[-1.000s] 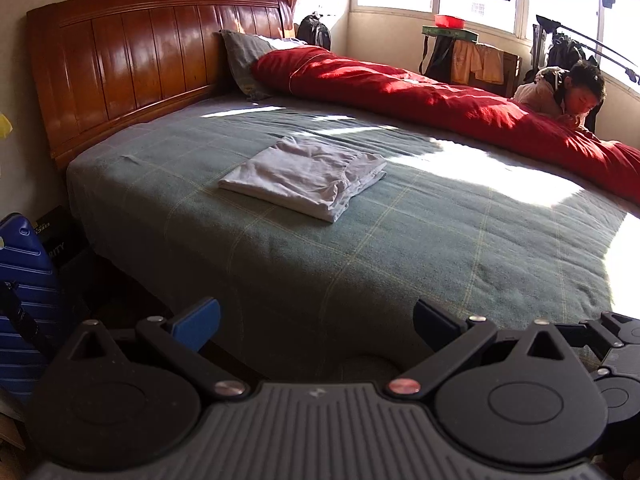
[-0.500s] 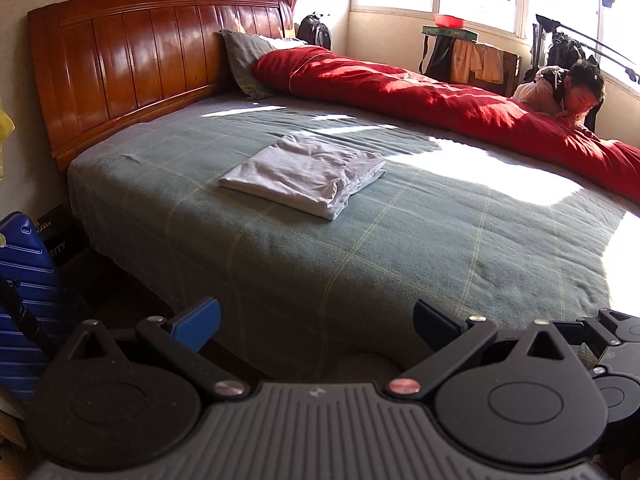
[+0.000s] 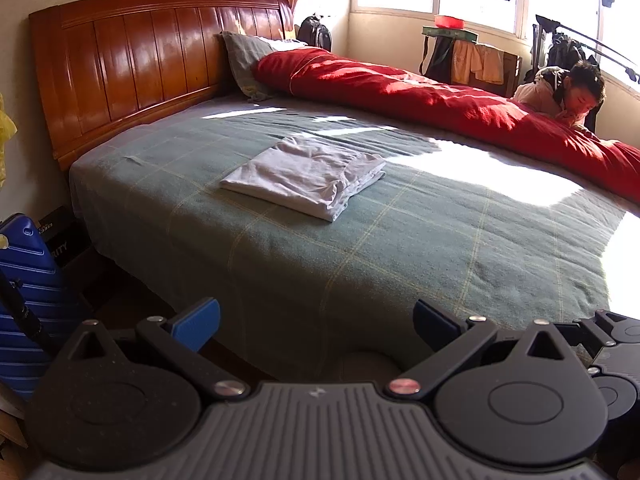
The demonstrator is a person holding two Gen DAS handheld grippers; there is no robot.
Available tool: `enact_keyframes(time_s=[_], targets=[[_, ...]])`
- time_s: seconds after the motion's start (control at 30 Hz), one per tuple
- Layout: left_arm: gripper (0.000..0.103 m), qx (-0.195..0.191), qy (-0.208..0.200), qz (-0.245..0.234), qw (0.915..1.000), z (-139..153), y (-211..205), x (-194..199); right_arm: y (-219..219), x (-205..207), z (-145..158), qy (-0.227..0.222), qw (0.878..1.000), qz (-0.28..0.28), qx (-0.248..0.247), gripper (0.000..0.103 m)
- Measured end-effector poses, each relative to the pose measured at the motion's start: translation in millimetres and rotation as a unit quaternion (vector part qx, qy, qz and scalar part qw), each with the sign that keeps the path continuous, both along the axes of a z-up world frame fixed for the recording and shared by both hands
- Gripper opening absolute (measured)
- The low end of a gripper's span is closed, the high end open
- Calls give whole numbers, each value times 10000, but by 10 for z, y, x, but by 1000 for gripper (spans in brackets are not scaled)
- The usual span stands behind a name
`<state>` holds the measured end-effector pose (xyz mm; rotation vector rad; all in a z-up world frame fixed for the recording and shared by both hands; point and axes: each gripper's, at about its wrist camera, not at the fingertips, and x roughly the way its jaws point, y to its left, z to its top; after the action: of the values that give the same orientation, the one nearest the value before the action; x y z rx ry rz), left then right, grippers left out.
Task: Fold clothes
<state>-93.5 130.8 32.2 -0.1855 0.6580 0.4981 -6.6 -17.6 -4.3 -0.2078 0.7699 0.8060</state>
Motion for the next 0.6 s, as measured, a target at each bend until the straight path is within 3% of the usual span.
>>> enact_keyframes(time_s=[0.6], targets=[[102,16,91,52,9999,-17,12,24,-2,-9,13,-37,10000,-3,-9,103]])
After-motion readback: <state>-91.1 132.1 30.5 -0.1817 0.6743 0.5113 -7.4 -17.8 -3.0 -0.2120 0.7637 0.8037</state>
